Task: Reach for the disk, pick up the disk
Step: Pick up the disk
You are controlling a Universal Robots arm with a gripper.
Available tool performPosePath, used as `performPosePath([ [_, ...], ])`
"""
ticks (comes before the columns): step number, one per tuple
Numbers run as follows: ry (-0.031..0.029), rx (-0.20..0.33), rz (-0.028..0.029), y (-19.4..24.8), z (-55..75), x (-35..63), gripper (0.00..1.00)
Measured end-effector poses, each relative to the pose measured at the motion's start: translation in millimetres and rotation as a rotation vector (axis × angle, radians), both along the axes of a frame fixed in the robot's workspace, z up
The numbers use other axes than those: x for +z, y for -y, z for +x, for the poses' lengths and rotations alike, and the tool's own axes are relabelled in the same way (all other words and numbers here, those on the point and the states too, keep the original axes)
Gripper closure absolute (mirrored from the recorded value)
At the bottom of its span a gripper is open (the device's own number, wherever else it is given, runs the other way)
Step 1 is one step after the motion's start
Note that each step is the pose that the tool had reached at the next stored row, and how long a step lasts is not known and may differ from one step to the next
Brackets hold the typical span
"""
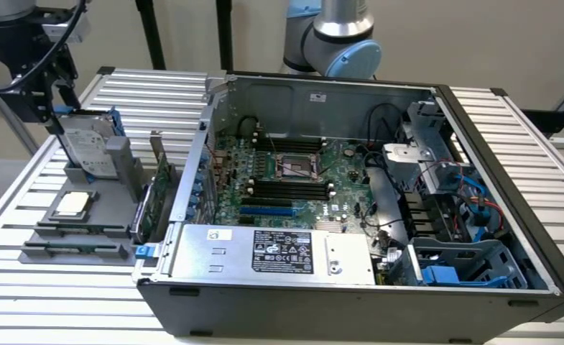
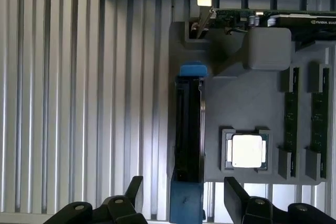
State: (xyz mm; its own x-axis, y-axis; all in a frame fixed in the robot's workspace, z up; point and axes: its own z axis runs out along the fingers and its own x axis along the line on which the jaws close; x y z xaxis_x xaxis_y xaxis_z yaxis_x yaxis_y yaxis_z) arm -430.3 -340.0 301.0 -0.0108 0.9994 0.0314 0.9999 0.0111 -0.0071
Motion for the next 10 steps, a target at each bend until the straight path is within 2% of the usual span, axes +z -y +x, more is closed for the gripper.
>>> performPosePath([
  [10, 0.0001, 0.006, 0.0000, -0.8, 0.9, -4.6, 0.31],
])
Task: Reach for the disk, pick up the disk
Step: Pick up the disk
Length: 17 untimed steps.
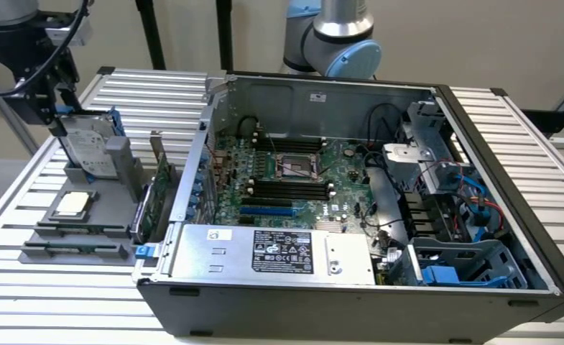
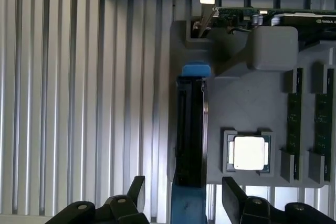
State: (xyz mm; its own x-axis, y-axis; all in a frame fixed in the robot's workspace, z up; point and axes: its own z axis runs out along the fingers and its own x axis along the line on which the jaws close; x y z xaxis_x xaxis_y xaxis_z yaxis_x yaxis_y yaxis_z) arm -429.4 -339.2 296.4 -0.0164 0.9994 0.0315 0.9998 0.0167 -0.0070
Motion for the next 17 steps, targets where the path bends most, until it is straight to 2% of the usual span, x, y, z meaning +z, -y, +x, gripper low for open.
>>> performPosePath([
  [1, 0.0001, 0.001, 0.0000, 0.0, 0.2, -0.2, 0.37],
  [2, -0.0001, 0.001, 0.0000, 0.0, 0.4, -0.3, 0.37],
  [3, -0.0001, 0.002, -0.0001, 0.0, 0.7, -0.5, 0.44],
  [9, -0.0001, 0.004, 0.0000, 0.0, 1.4, -1.3, 0.47],
  [10, -0.0002, 0.004, -0.0001, 0.0, 1.5, -1.4, 0.54],
  [17, -0.0002, 0.004, -0.0001, 0.0, 1.5, -2.0, 0.54],
])
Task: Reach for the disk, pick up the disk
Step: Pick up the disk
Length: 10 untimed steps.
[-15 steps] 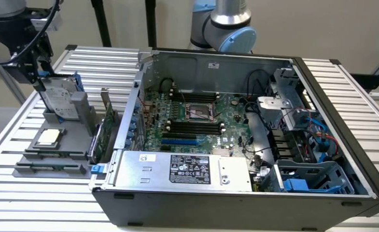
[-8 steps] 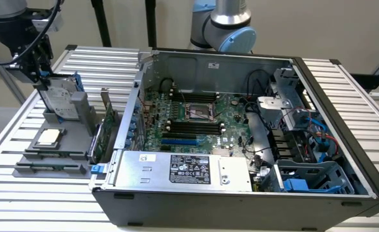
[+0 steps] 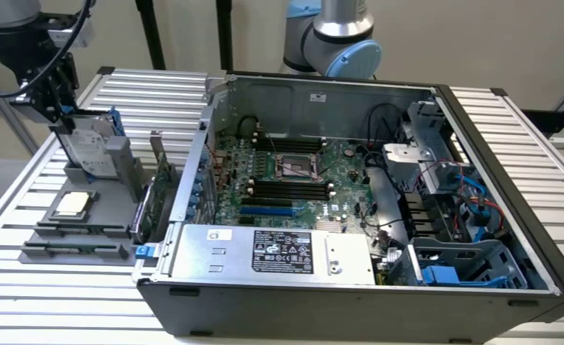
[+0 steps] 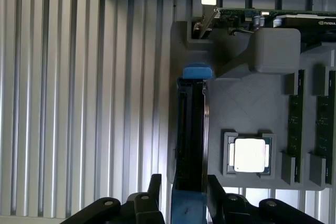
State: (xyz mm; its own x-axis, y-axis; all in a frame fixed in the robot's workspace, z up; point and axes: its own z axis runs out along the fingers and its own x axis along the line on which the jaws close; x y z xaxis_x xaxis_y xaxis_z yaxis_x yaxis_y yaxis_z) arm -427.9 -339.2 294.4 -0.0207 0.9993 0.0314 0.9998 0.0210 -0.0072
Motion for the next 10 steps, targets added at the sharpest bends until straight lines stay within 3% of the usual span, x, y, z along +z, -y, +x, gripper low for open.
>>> performPosePath([
  [5, 0.0001, 0.000, 0.0002, 0.3, 0.0, -0.3, 0.66],
  [10, -0.0008, 0.000, 0.0001, 4.3, 0.0, -0.2, 0.66],
])
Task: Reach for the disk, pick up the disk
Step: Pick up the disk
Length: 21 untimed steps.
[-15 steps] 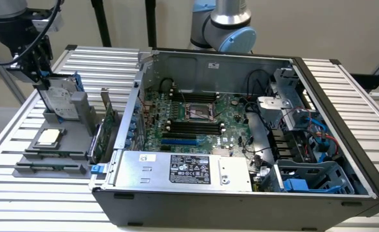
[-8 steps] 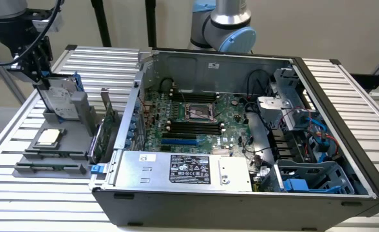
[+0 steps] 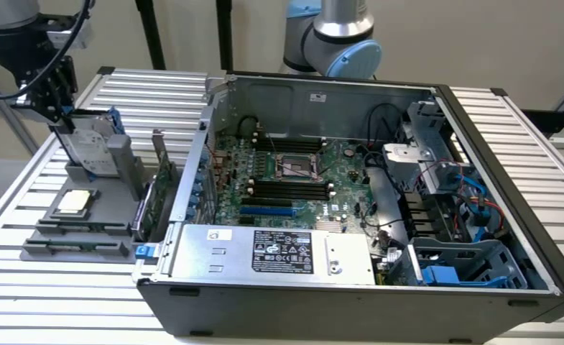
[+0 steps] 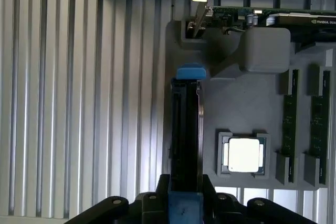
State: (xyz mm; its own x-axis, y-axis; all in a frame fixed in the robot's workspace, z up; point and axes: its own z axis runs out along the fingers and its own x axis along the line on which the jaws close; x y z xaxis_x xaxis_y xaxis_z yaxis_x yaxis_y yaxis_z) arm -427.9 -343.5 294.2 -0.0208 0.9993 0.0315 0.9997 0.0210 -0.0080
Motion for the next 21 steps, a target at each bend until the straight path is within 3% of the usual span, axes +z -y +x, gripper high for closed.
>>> performPosePath([
  [5, -0.0011, -0.003, 0.0000, 5.9, 0.0, 0.0, 0.66],
  [14, -0.0011, -0.004, 0.0006, 7.5, 0.0, 0.0, 0.67],
  [21, -0.0012, -0.004, 0.0057, 16.6, 0.1, 0.0, 0.67],
])
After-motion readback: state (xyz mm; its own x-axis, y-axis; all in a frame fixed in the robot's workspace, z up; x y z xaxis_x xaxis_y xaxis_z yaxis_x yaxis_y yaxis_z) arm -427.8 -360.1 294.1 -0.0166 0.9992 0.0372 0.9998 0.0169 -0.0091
